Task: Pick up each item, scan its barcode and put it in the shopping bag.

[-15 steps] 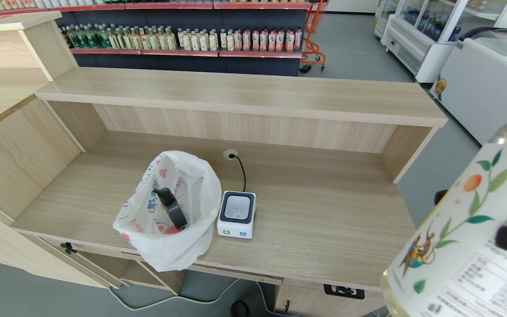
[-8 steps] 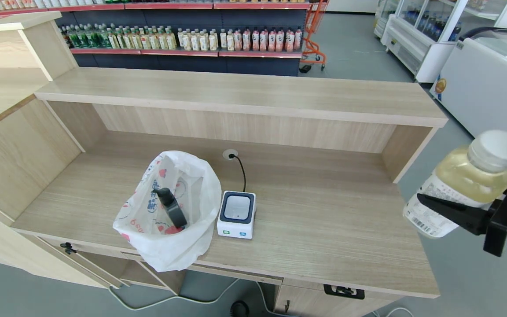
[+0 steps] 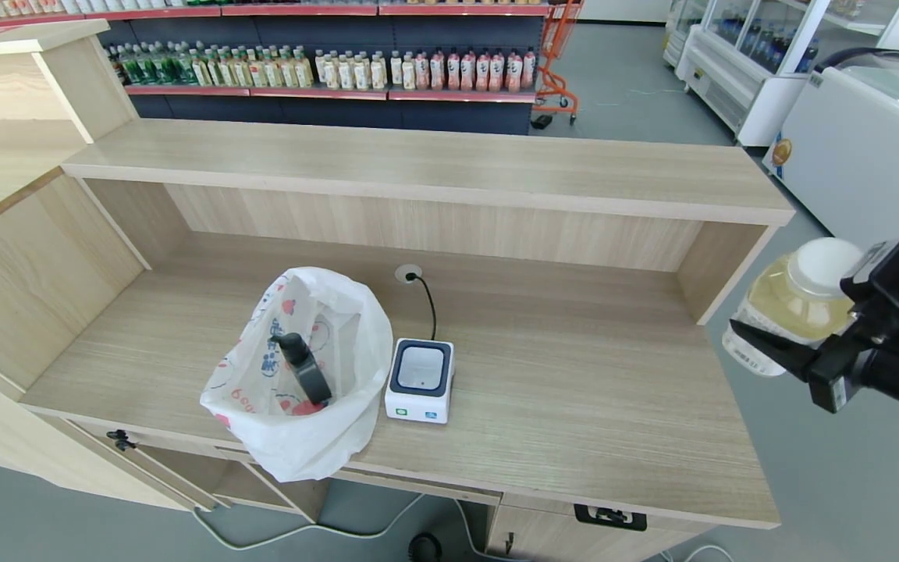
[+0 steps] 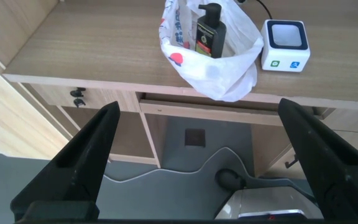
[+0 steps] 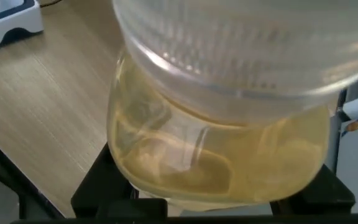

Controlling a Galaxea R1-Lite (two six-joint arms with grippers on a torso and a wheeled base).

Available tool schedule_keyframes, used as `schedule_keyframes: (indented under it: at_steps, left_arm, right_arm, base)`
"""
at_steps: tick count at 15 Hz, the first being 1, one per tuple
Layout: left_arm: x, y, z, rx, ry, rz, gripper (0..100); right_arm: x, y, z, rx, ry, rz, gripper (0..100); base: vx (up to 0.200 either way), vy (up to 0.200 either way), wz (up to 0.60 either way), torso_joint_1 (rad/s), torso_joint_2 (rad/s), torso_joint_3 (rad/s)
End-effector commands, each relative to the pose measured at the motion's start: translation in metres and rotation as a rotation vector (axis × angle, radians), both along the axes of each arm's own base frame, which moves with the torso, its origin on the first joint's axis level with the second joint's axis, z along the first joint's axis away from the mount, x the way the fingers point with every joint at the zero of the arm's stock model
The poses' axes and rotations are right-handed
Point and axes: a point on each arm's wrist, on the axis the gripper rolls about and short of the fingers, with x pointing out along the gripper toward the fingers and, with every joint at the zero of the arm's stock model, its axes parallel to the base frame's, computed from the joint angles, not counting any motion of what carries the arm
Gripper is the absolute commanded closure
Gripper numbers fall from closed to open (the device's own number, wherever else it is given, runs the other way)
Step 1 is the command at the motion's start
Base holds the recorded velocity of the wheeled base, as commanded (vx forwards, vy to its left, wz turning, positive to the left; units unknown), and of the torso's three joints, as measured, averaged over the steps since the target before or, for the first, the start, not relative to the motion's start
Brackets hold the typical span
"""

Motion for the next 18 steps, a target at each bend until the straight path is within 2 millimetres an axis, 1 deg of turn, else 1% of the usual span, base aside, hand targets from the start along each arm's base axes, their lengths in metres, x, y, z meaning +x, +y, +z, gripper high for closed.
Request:
schedule_keyframes:
  at_steps: [1,7,10,13,16,18]
  left_arm:
    - [0.000,0.000,0.000,0.000,0.000,0.000,0]
    - [0.000,0.000,0.000,0.002,0.000,0.000,0]
    - [0.000,0.000,0.000,0.009,-0.001,0.000,0]
    - [0.000,0.000,0.000,0.005,0.000,0.000,0]
    - [0.000,0.000,0.000,0.006,0.000,0.000,0]
    - [0.000,0.000,0.000,0.006,0.000,0.000,0]
  right_arm:
    - [0.011,0.003,-0.011,-0.012,0.049,0.004,100]
    - [0.006,0.002,-0.021,-0.018,0.083,0.009,100]
    - [0.005,0.004,-0.022,-0.023,0.084,0.022,100]
    - [0.006,0.008,-0.019,-0.039,0.068,0.045,100]
    - [0.005,0.019,-0.021,-0.039,0.076,0.097,100]
    - [0.009,0.023,-0.021,-0.039,0.067,0.115,100]
  base:
    - [0.000,0.000,0.00,0.000,0.00,0.000]
    - [0.000,0.000,0.00,0.000,0.00,0.000]
    - [0.000,0.000,0.00,0.000,0.00,0.000]
    - [0.000,0.200,0.00,-0.001,0.00,0.001]
    - [0.000,0.200,0.00,0.004,0.01,0.002]
    - [0.000,0.200,0.00,0.002,0.00,0.002]
